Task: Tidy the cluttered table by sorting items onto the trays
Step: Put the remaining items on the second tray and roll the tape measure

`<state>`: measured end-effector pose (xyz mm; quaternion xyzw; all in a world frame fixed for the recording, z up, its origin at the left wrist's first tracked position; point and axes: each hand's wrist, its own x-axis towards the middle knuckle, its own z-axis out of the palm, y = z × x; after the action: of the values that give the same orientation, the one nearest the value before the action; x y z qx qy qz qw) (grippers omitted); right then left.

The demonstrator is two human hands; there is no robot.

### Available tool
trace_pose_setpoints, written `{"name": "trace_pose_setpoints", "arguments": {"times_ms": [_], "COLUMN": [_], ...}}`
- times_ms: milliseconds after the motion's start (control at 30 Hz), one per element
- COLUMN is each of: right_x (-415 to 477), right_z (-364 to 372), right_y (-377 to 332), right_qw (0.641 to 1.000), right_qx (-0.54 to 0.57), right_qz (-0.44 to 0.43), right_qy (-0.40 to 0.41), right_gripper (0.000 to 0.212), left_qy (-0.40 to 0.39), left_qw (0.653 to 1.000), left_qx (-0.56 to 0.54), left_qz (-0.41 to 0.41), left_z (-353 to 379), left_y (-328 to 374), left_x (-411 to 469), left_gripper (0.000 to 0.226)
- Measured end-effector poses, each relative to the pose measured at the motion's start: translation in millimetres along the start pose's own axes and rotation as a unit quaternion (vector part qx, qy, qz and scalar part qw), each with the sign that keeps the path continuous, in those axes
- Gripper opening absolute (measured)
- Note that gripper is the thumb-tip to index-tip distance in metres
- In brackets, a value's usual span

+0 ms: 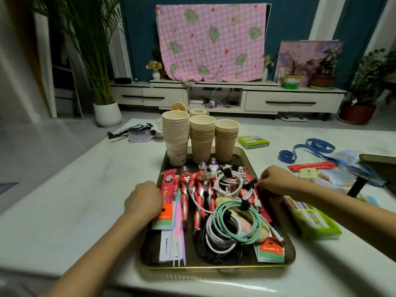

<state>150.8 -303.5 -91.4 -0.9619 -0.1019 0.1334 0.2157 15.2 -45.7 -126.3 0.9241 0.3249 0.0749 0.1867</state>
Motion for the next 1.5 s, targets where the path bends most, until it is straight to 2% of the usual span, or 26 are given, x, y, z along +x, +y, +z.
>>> {"name": "trace_pose_setpoints", "arguments": {"times_ms": [167, 333, 567, 700, 867, 1033, 1300, 1400, 1500], "right_x": [0.5, 1.3, 9.6, 14.3, 19.6, 25.5, 42.2, 51.1, 66.8], "right_z": [25.4, 56.4, 85.3, 84.2, 87.8, 95.9, 109.4, 109.8, 103.1], "right_y": [-47.8, -103.7, -155.2, -158.3, -159.0, -162.4, -178.9, -185.4, -191.6], "right_qw": [0.997, 0.993, 0.987, 0.987, 0.984, 0.984, 0.981, 0.980, 0.978], "right_qx": [0.051, 0.074, 0.100, 0.105, 0.128, 0.125, 0.094, 0.076, 0.022], "right_qz": [-0.041, -0.082, -0.109, -0.106, -0.098, -0.119, -0.171, -0.184, -0.205], "right_qy": [-0.028, -0.030, -0.059, -0.063, -0.076, -0.050, -0.007, -0.007, 0.019], "right_gripper": [0.024, 0.021, 0.020, 0.022, 0.020, 0.018, 0.025, 0.027, 0.032], "left_qy": [0.034, 0.068, 0.106, 0.123, 0.118, 0.115, 0.133, 0.156, 0.212], "left_qw": [0.998, 0.991, 0.987, 0.985, 0.981, 0.977, 0.961, 0.960, 0.960], "left_qx": [0.027, 0.003, -0.051, -0.074, -0.083, -0.060, -0.060, -0.060, -0.036], "left_qz": [-0.055, -0.111, -0.107, -0.097, -0.130, -0.171, -0.233, -0.227, -0.177], "left_z": [-20.4, -41.6, -57.4, -57.5, -58.9, -61.9, -62.5, -60.4, -58.6], "left_y": [-39.1, -93.2, -143.6, -146.6, -145.7, -139.0, -139.1, -140.1, -137.2], "left_x": [13.0, 21.5, 19.1, 18.4, 20.5, 17.7, 17.3, 15.2, 14.7], "left_gripper": [0.022, 0.026, 0.024, 0.025, 0.020, 0.014, 0.020, 0.022, 0.035]}}
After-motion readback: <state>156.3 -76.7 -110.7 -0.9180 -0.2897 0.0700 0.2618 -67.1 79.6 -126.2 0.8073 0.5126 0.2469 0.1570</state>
